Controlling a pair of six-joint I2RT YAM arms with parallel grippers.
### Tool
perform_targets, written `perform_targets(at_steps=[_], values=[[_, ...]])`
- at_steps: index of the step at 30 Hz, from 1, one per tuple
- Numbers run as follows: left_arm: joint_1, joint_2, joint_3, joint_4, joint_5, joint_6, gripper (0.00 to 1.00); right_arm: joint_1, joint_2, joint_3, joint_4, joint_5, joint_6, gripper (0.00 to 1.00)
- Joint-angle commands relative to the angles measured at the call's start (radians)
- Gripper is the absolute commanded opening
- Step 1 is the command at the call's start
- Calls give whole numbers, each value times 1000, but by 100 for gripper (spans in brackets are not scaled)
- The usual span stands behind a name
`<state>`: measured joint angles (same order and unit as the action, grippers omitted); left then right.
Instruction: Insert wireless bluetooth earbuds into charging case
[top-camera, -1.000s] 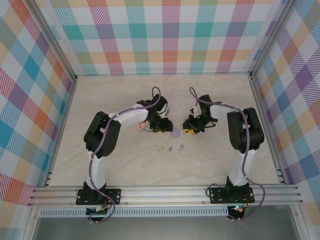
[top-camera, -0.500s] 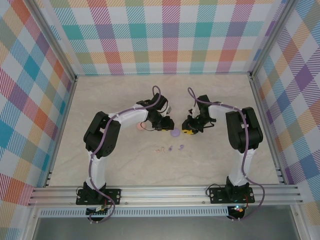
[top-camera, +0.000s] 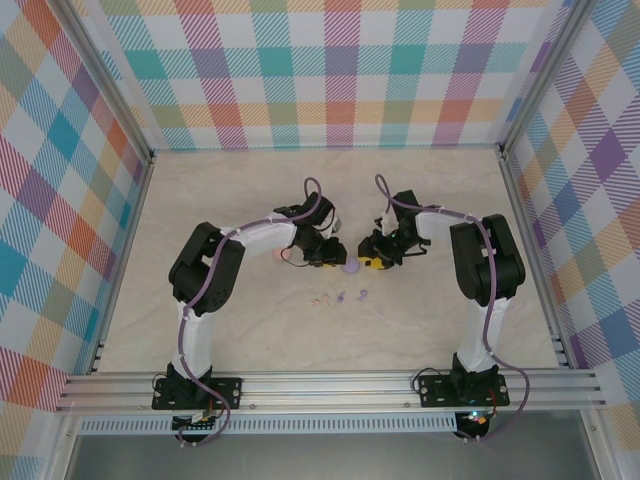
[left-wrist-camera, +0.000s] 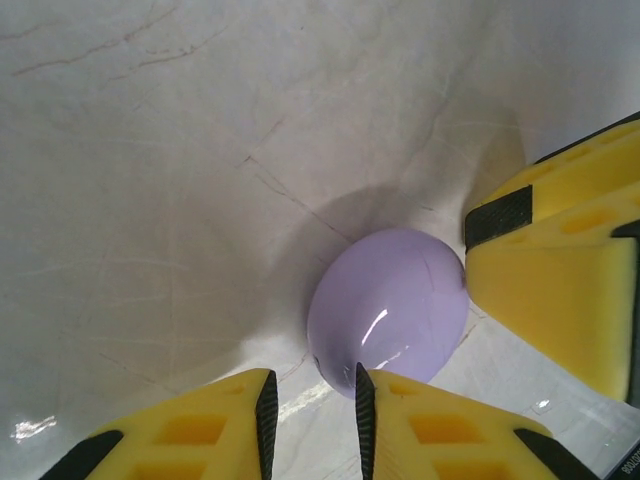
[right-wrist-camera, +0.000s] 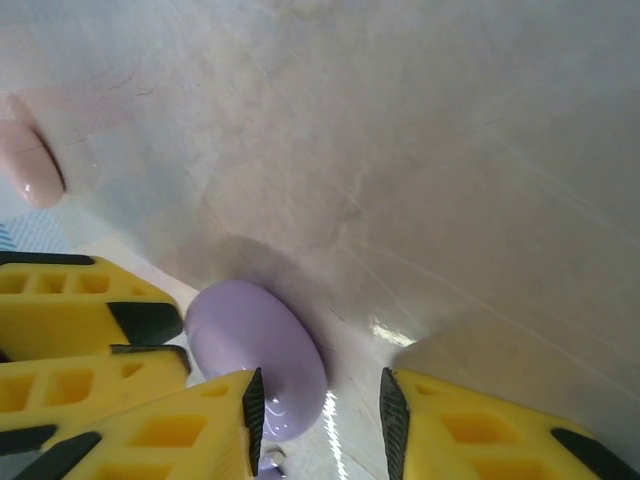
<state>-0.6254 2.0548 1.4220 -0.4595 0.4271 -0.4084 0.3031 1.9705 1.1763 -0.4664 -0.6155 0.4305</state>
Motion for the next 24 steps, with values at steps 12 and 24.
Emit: perform_targets(at_steps=[12, 24], values=[[6, 32, -34, 11, -21, -20, 28, 22, 27, -62, 114, -170, 37, 42], [9, 76, -18, 15, -50, -26, 28, 24, -22, -52, 138, -222, 39, 42]])
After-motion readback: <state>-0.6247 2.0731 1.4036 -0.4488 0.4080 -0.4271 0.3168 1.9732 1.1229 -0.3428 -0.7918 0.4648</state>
